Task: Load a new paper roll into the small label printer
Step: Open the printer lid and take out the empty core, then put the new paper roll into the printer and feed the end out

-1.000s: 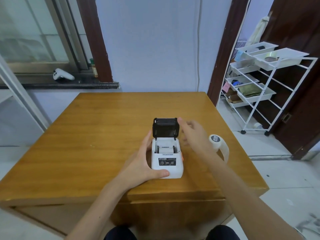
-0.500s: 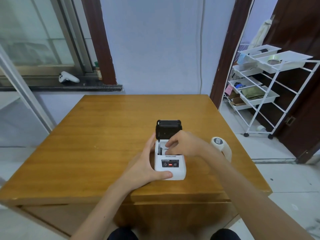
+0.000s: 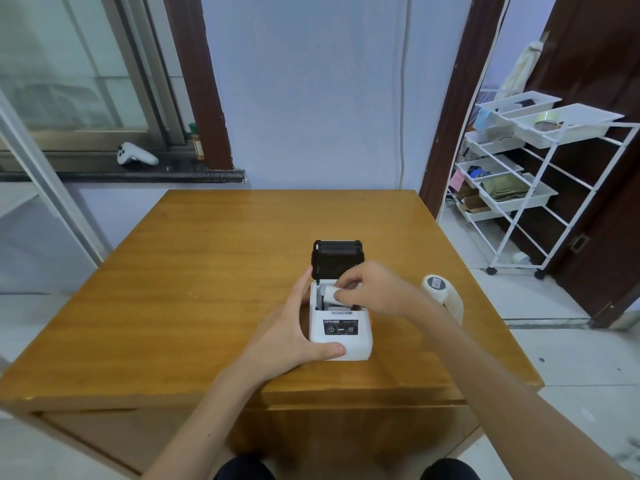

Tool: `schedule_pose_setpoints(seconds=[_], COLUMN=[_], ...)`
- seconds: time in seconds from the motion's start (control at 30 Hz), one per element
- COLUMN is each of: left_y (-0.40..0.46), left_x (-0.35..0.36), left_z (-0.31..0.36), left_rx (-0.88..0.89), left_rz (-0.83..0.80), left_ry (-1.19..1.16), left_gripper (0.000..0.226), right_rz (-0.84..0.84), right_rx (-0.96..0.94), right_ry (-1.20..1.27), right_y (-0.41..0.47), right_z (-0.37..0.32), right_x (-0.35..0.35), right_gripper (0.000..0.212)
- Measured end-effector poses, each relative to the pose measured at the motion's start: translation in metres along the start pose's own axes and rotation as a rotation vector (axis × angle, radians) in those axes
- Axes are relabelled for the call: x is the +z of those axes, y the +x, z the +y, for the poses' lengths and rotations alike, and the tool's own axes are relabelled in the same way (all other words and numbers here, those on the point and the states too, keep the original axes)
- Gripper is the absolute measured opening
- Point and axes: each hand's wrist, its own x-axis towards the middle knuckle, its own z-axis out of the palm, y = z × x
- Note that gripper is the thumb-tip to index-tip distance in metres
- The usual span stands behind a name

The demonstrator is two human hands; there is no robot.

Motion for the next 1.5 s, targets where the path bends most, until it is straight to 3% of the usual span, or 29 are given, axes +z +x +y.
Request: schedule_pose_setpoints(seconds=[0.13, 0.23, 0.37, 0.5, 0.63, 0.77, 0.87, 0.97, 1.07, 1.27, 1.5], left_y=[-0.001, -0.001, 0.000, -0.002, -0.002, -0.002, -0.002, -0.002, -0.002, -0.002, -0.002], left_x=[0.001, 0.001, 0.001, 0.002, 0.001, 0.001, 0.001, 0.001, 0.001, 0.000, 0.000], left_z=[0.000, 0.001, 0.001, 0.002, 0.004, 0.004, 0.004, 0.003, 0.003, 0.002, 0.003], left_rx=[-0.008, -0.010, -0.015, -0.017, -0.015, -0.013, -0.020, -0.017, -0.016, -0.024, -0.040], left_rz=[-0.004, -0.004, -0.008, -0.013, -0.017, -0.010, -0.011, -0.013, -0.017, -0.020, -0.016], left_ry=[-0.010, -0.029, -0.025, -0.018, 0.029, 0.056, 0.055, 0.059, 0.055, 0.070, 0.071], left_gripper=[0.125, 0.124, 0.124, 0.122, 0.111, 0.108, 0.109, 0.109, 0.109, 0.109, 0.109], right_rz=[0.124, 0.271, 0.347, 0.330, 0.327, 0.325, 0.391, 0.584, 0.700, 0.579, 0.530], right_rx=[-0.039, -0.016, 0.110, 0.262, 0.299, 0.263, 0.225, 0.166, 0.262, 0.493, 0.426], right_ry=[0.280, 0.355, 0.053, -0.288, -0.421, -0.527, -0.435, -0.385, -0.288, 0.008, 0.185], right_y=[-0.014, -0.022, -0.028, -0.033, -0.036, -0.041, -0.042, -0.044, -0.052, -0.062, -0.062], right_z=[-0.004, 0.001, 0.018, 0.031, 0.033, 0.028, 0.029, 0.035, 0.048, 0.090, 0.094], right_x=[-0.007, -0.013, -0.017, -0.018, -0.011, -0.007, -0.010, -0.024, -0.047, -0.065, -0.061], right_gripper=[0.013, 0.013, 0.016, 0.034, 0.021, 0.023, 0.029, 0.026, 0.027, 0.040, 0.031])
